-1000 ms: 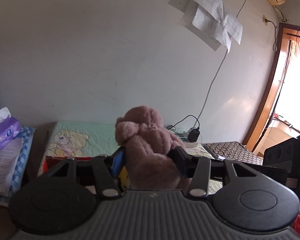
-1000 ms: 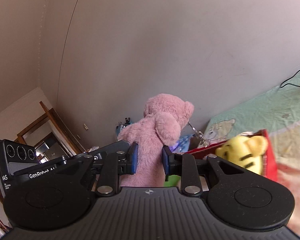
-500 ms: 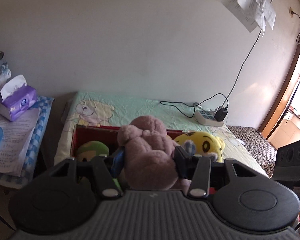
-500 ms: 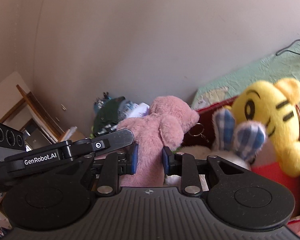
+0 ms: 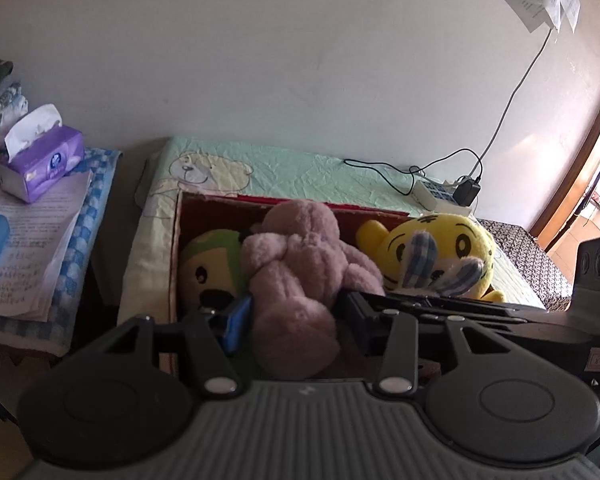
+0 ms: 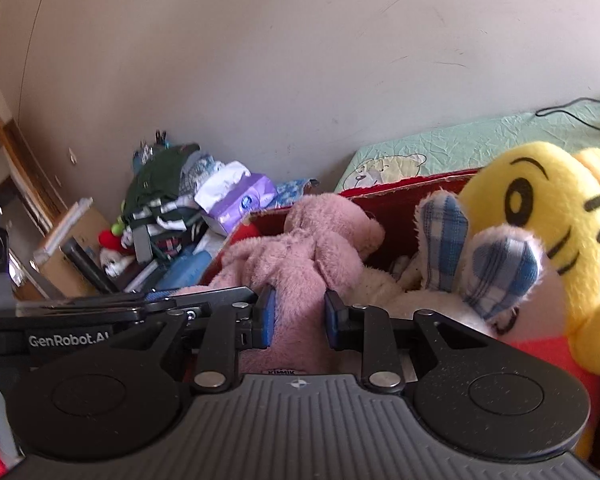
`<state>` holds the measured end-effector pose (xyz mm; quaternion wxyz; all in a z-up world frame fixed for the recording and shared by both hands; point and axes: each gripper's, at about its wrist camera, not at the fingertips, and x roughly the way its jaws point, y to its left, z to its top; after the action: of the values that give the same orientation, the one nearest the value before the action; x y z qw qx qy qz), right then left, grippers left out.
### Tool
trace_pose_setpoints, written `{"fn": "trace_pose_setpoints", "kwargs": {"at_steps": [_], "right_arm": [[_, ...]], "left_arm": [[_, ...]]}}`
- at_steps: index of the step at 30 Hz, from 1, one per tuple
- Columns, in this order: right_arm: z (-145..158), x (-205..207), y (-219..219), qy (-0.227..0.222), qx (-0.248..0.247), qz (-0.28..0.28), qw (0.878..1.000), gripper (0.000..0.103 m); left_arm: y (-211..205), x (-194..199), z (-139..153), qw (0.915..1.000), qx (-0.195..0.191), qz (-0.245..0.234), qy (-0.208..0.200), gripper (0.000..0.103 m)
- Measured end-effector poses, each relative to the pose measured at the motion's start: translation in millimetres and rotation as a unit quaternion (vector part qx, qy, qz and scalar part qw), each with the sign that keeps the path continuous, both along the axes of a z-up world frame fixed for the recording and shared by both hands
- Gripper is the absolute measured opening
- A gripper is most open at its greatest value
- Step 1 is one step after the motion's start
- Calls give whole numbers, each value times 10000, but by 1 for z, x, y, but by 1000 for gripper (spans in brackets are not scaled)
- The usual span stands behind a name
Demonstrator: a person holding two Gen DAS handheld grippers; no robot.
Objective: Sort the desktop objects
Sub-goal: 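Carry the pink teddy bear with both grippers down into the red box, then open both grippers to release the bear inside the box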
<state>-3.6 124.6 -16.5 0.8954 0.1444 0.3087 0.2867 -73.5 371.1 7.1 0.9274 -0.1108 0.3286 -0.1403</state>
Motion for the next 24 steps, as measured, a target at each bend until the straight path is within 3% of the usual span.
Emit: {"fn": "trace_pose_setpoints", "kwargs": {"at_steps": [6, 10, 15, 21, 24], "right_arm": [[0, -1, 13, 101, -489, 357, 9981, 27], [-3, 0, 14, 109, -483, 364, 9981, 28], [-3, -2, 12, 111, -214, 176, 9996, 32], [7, -14, 8, -69, -276, -121, 9995, 40], [12, -20, 5, -138, -293, -221, 9992, 41]], "left_arm": [[-4, -12, -2, 9996, 172, -221, 49, 46], [-5, -13, 0, 9994, 262, -217, 20, 46], [-8, -17, 5, 9988, 463, -117, -70, 63], [-17, -25, 15, 9966, 769, -153, -249, 81], [-21, -30, 24, 9958, 809, -164, -398, 83]]}}
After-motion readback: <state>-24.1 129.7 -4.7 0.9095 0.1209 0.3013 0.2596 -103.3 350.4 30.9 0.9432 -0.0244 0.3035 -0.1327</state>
